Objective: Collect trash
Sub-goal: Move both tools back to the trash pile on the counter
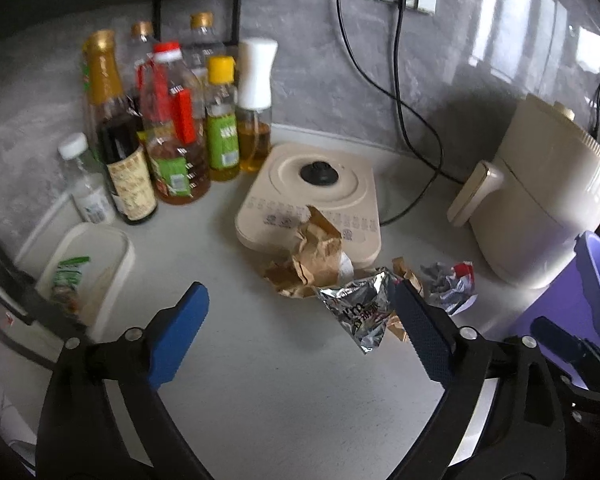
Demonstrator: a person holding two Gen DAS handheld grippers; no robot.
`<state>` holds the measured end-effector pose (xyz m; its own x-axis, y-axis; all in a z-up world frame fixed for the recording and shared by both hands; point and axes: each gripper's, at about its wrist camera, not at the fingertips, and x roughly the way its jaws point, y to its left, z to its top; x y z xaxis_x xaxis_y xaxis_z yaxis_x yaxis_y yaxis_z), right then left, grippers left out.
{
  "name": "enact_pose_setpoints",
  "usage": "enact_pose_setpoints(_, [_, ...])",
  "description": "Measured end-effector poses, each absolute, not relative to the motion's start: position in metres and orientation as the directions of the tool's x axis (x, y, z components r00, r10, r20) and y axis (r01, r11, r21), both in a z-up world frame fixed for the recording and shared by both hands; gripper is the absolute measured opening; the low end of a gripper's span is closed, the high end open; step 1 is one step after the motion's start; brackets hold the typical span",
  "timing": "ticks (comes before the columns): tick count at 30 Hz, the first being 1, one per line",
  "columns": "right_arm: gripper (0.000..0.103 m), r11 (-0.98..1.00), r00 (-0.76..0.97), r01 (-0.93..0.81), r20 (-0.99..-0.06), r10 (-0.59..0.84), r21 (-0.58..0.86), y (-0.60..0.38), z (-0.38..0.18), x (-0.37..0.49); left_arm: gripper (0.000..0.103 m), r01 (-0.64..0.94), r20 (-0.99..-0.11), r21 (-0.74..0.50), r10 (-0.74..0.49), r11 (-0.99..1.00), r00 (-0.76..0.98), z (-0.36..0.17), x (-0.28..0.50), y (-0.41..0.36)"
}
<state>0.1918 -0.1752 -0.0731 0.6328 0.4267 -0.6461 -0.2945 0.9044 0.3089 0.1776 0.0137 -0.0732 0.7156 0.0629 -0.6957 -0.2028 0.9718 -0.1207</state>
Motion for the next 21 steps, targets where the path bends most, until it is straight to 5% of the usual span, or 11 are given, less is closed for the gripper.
enact_pose_setpoints(10, [0.058,0.913,0.585,-0.267,-0.701,0.407,0.307,-0.172,-0.102,0.212,0.062,-0.168,-0.765,-0.190,-0.038,0.967,0.643,-0.117,0.206,0.014])
enact_pose_setpoints(21, [0.057,0.920,0.559,-0.252,-0.731,0.392,0.300,-0.172,-0.121,0.210,0.060,-0.119,-0.794,-0.205,-0.094,0.971,0.601,-0.145,0.215,0.003])
